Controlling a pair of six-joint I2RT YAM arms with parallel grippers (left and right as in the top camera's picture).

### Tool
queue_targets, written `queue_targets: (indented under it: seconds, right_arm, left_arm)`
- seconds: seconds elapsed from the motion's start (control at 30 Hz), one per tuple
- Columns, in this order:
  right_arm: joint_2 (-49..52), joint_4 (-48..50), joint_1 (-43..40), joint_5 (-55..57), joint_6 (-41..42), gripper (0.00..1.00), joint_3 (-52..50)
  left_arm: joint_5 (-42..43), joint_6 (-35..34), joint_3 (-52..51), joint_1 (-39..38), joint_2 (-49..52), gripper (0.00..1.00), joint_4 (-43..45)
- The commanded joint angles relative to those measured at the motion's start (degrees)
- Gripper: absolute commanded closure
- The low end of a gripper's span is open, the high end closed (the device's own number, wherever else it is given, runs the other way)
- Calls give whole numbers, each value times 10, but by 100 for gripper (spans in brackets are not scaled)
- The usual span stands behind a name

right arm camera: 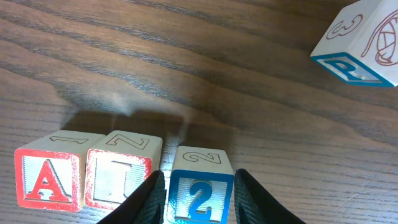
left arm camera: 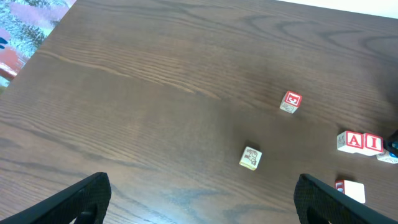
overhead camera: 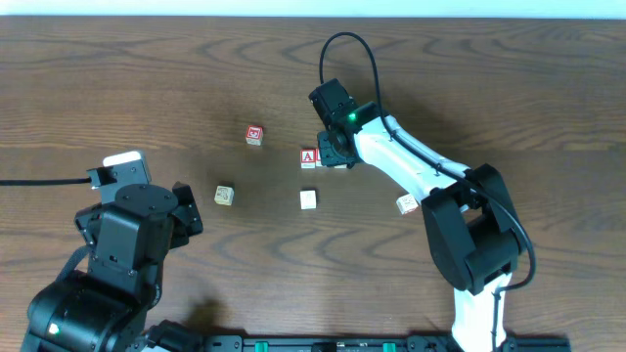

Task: Spell out Ai2
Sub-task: 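Lower the '2' block beside the 'I' block and open the right gripper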

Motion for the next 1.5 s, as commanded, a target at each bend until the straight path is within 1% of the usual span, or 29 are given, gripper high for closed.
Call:
queue_targets:
  seconds: [0.0, 0.33, 0.73, 0.77, 0.8, 0.83, 1.0, 1.07, 1.13, 1.23, 1.33, 1.47]
  right_arm:
    - [8, 0, -8, 1, 5, 64, 15]
    - [8, 23, -16, 2, 5, 64, 15]
    - [8, 66, -49, 16, -4, 66, 18]
    - [8, 68, -53, 19, -7, 68, 22]
    - [8, 66, -57, 20, -14, 79, 27]
    - [8, 46, -67, 19, -18, 99, 40]
    - [8, -56, -78, -2, -21, 99, 51]
    - [8, -80, -75, -4, -23, 99, 45]
    - [8, -80, -68, -18, -35, 99, 38]
    - [8, -53, -59, -43, -51, 99, 23]
    - [8, -31, -53, -46, -56, 99, 18]
    - [12, -28, -50, -46, -82, 99, 17]
  left_arm:
    - [-13, -3, 1, 2, -1, 5, 0]
    - [-13, -3, 1, 2, -1, 5, -1]
    - [-13, -2, 1, 2, -1, 5, 6]
    - [-13, -2, 1, 2, 0, 5, 7]
    - [-13, -2, 1, 2, -1, 5, 9]
    - [-13, -2, 1, 2, -1, 5, 10]
    - [-13, -2, 1, 2, -1, 5, 10]
    - [-13, -2, 1, 2, 0, 5, 10]
    - [-13, -2, 1, 2, -1, 5, 10]
    - [-13, -2, 1, 2, 0, 5, 10]
    - [-13, -2, 1, 2, -1, 5, 10]
    - [-13, -2, 1, 2, -1, 5, 10]
